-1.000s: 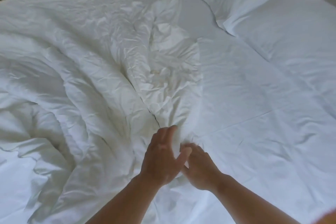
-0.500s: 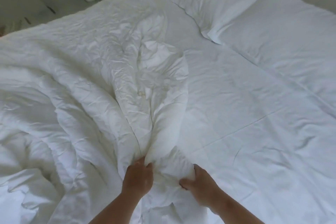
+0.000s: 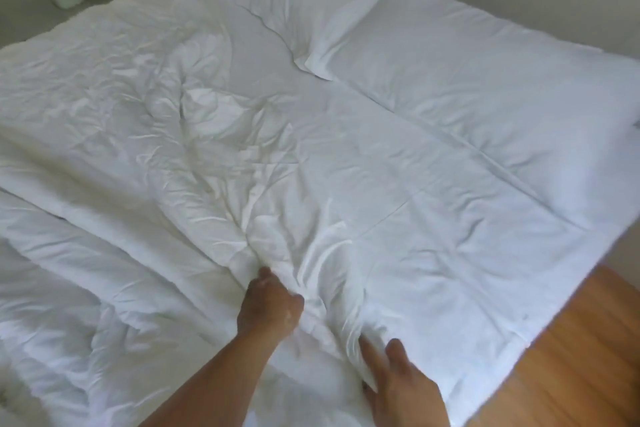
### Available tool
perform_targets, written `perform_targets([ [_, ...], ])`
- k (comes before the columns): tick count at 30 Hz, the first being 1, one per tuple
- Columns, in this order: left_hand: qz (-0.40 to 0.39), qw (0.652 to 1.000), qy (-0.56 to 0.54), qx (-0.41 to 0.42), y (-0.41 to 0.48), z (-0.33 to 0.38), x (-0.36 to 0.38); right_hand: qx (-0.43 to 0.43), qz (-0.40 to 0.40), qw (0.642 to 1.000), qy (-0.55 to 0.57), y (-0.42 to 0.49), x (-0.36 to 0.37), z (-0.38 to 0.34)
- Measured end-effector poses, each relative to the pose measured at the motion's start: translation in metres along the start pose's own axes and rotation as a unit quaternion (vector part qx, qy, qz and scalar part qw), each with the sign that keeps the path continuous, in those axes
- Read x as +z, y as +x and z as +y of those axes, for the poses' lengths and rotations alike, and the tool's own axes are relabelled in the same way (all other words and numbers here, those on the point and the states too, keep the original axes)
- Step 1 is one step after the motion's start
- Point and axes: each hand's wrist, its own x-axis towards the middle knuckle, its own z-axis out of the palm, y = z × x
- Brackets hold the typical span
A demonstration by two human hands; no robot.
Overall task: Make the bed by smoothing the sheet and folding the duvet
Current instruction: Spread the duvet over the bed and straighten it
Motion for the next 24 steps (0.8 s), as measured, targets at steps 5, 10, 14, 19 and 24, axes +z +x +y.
perform_targets([
  [5,-0.027,0.998,0.003,0.052,0.003,0.03,0.025,-0.103,0.002,0.995,0.007,0.0,0.049,-0.026],
  [10,-0.051,0.992,0.108,0.042,0.013,0.016,0.039,-0.019,-0.172,0.962,0.209,0.02,0.023,-0.024],
  [14,-0.17,0.968,-0.181,-0.03,-0.006,-0.016,-0.001,0.126,-0.094,0.937,0.313,0.068,0.014,0.009],
  [19,-0.336,0.827,-0.433,-0.128,-0.04,-0.067,-0.034,0.234,-0.37,0.688,0.579,0.109,0.02,-0.037],
  [24,-0.211,0.926,-0.309,-0.052,-0.053,-0.064,-0.02,0.218,-0.277,0.677,0.647,0.1,0.031,-0.064],
])
